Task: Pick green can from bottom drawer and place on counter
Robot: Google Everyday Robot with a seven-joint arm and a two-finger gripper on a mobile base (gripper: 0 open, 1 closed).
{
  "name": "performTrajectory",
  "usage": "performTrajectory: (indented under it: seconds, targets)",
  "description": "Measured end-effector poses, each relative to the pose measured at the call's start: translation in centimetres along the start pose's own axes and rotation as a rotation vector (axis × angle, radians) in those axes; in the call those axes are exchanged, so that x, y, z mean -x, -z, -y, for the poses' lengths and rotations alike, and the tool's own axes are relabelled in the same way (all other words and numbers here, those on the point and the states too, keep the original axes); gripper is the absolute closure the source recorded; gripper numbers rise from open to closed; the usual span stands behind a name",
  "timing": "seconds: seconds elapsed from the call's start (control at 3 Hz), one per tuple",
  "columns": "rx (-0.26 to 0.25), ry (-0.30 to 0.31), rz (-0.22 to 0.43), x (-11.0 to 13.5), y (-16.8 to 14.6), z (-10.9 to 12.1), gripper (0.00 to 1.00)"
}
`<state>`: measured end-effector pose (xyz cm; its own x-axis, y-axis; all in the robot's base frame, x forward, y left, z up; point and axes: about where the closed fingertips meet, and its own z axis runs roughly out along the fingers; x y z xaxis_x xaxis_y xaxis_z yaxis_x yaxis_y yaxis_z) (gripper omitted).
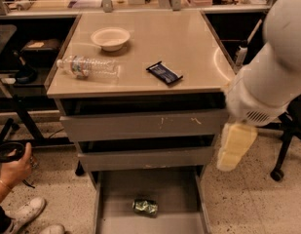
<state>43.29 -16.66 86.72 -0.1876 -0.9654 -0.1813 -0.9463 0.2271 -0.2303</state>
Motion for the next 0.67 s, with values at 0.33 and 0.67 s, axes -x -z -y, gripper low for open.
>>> performTrajectory:
  seconds: [0.33, 0.67]
  targets:
    - [0.051, 0.011, -0.021, 0.46, -7.7, -2.56, 0.0]
    - [0.051, 0.011, -0.021, 0.48, -7.72, -2.57, 0.0]
